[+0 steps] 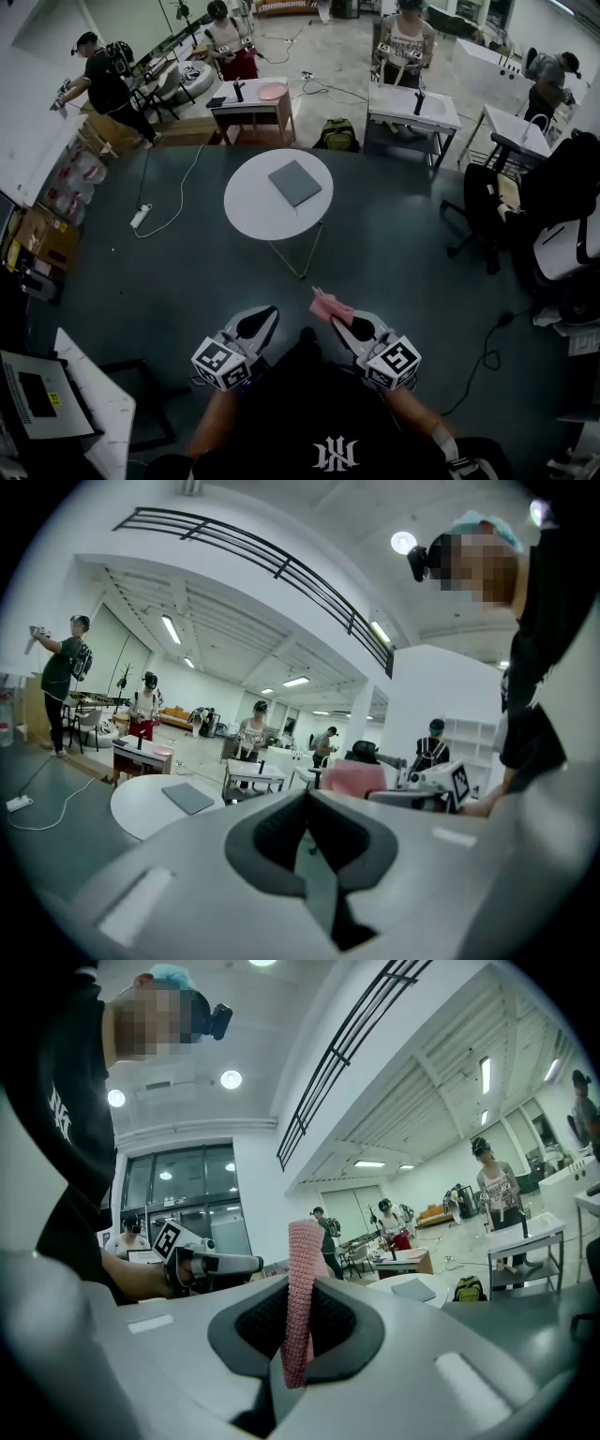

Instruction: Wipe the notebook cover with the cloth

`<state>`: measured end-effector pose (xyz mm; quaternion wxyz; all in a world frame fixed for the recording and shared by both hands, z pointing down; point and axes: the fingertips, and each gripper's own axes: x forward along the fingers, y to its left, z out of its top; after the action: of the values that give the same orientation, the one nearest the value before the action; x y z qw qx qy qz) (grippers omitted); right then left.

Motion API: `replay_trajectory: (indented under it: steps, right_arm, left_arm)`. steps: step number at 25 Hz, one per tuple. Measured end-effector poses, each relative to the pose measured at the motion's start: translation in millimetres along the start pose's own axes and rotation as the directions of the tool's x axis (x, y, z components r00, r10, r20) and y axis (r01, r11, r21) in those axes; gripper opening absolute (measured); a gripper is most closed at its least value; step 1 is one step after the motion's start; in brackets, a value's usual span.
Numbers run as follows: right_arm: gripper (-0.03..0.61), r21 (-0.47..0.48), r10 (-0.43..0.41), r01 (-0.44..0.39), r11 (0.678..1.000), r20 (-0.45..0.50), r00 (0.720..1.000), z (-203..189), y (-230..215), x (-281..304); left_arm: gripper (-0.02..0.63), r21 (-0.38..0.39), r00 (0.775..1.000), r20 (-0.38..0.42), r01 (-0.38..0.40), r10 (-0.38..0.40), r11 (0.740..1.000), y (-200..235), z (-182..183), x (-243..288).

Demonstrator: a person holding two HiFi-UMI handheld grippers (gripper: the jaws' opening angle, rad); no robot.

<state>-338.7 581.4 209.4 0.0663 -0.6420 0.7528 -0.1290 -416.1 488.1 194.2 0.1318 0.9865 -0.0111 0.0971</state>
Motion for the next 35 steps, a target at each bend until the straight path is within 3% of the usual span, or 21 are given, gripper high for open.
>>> replay_trajectory:
  steps: [10,25,35]
  right_arm:
    - [0.014,0.01,-0.045,0.045,0.999,-0.044,0.998,0.2,-77.1,41.0]
    - [0.014,-0.069,-0.045,0.041,0.997,-0.064,0.997,87.7,-197.2,200.3]
    - [0.014,-0.093,-0.061,0.055,0.994,-0.058,0.996,114.9,-258.2,294.4]
  left_arm:
    - [0.003,-0.044,1.0,0.009,0.007,-0.006,0.999,71.2,11.2,70.2]
    - [0.003,-0.061,0.999,0.041,0.021,-0.019,0.998,241.2,104.3,182.6]
    - [0.003,-0.106,0.998,0.047,0.047,-0.042,0.993,339.0,120.3,237.5]
